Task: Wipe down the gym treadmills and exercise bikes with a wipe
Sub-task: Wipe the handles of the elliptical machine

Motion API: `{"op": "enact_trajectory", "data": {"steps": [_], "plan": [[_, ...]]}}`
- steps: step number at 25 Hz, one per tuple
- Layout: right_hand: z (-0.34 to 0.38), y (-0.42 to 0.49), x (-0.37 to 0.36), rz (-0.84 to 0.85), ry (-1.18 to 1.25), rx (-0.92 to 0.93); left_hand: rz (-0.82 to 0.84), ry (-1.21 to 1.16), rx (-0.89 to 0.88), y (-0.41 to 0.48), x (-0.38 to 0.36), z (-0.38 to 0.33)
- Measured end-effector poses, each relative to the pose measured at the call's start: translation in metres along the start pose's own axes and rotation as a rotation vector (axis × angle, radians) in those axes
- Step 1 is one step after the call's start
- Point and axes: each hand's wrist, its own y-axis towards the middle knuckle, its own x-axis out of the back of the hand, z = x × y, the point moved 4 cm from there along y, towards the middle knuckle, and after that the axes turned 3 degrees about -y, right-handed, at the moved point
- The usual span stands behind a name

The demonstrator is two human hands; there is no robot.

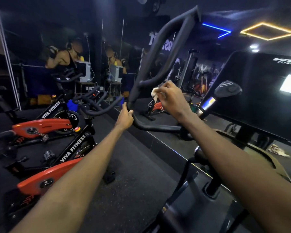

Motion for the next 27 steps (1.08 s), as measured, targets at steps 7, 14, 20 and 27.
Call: {"op": "enact_trajectory", "data": {"steps": [7,14,20,27], "plan": [[0.008,0.081,-0.053,0.11,-0.116,0.129,0.0,-0.028,-0.08,0.009,-0.001,0.012],[0.018,0.091,-0.102,0.216,-0.226,0.181,-0.024,-0.081,-0.09,0.01,-0.005,0.016],[0.023,0.095,-0.098,0.335,-0.253,0.282,-0.007,-0.112,-0.05,0.011,-0.007,0.02],[0.033,0.084,-0.094,0.423,-0.303,0.324,-0.001,-0.139,-0.044,0.013,-0.008,0.02]]}}
